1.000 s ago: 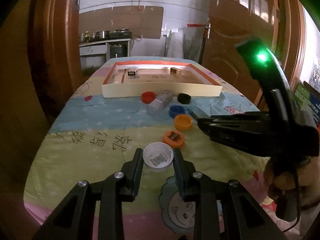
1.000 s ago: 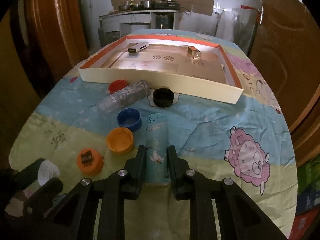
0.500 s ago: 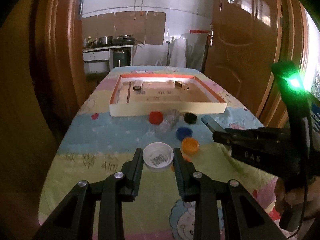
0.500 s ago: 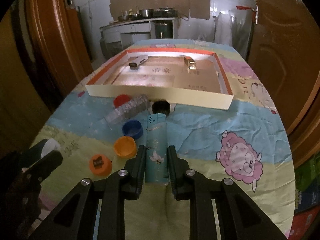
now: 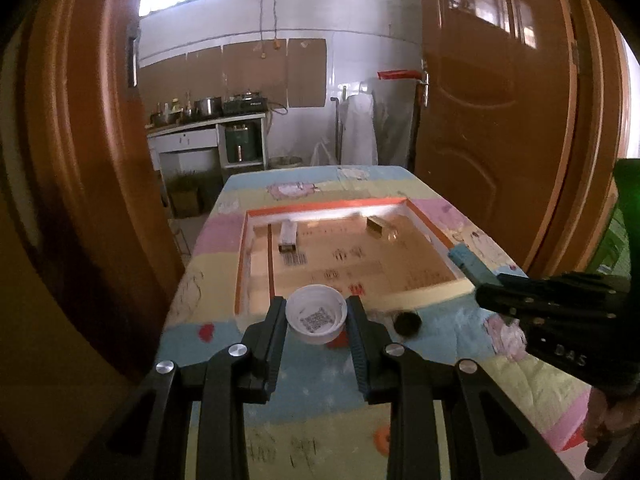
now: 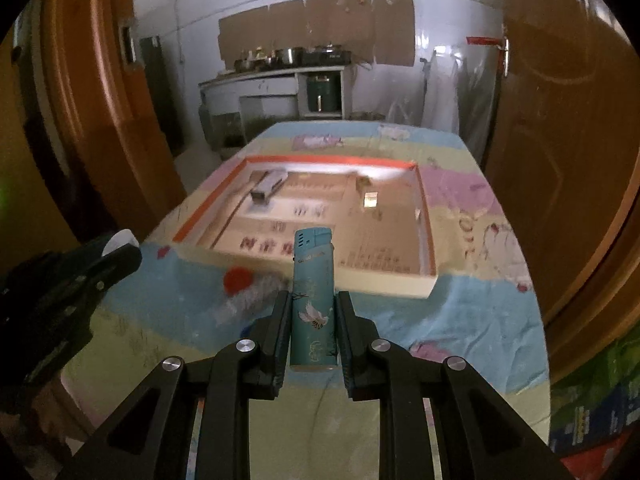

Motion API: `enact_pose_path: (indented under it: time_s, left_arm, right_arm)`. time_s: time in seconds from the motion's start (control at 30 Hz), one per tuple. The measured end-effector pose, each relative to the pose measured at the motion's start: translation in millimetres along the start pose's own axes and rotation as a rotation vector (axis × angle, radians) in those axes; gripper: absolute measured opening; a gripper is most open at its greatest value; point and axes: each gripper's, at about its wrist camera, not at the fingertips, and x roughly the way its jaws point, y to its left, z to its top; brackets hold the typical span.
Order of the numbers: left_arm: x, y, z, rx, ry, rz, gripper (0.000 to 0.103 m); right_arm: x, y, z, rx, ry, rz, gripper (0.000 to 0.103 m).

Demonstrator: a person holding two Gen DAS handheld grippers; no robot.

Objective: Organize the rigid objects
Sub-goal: 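Carry white cap with left tool and blue lighter with right tool into tray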

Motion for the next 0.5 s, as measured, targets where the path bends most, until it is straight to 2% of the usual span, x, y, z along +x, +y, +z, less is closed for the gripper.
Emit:
enact_pose_path:
  time_s: [0.1,0.27,0.5]
  left_arm:
    - [11.4,1.5,15.8,0.012,0.008,-0.004,0.030]
    - [31.2,3.8,41.4,0.007,0.044,-0.054,0.030]
    - [52.5,3.5,61.0,-0.020,0.048,-0.061,0.030]
  right_arm:
    - [-0.5,-3.3,13.1,0.003,-0.008,-0.005,0.022]
    - [2.5,-7.1,34.3,0.009,-0.008,-0.004,0.022]
    - [17.3,-13.3,54.7,0.022,0.005,0.006,0.022]
